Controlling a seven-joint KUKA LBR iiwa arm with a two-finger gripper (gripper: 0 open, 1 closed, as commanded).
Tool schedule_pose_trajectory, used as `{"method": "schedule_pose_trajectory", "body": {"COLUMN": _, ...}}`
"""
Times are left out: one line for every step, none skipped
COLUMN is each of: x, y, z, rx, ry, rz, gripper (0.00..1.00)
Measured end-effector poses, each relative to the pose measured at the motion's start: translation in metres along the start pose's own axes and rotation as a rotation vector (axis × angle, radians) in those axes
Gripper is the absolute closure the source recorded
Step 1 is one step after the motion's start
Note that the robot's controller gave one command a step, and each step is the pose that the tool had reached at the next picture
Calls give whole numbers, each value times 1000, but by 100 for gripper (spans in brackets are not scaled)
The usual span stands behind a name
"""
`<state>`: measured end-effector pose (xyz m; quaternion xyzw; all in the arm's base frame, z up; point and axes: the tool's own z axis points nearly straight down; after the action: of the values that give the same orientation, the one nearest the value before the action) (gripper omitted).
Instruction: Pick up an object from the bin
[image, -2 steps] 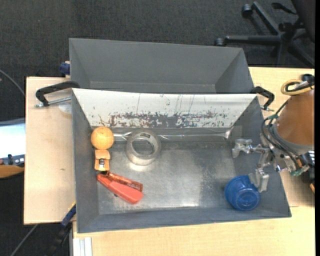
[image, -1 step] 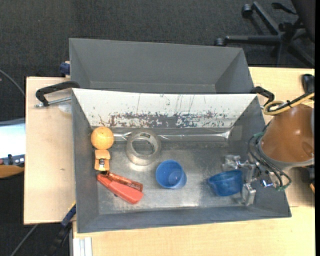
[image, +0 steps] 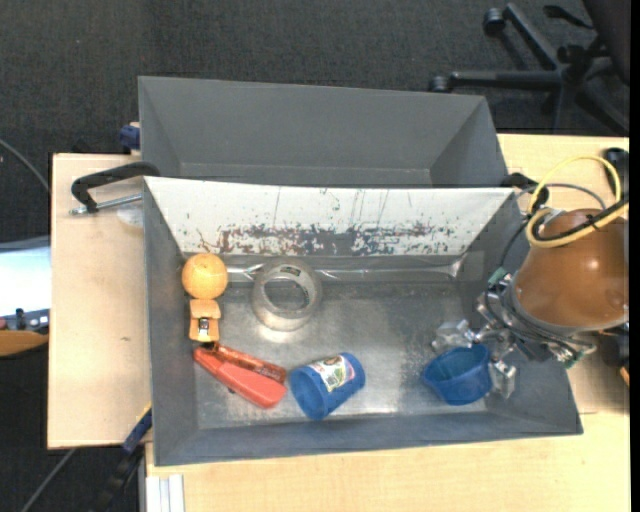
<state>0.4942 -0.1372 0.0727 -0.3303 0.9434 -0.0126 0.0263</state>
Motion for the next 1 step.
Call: {"method": "schedule_pose_trajectory", "body": {"x": 0, "y": 0, "z": 0, "rx": 0, "ry": 0, "rz": 0, "gripper": 100}}
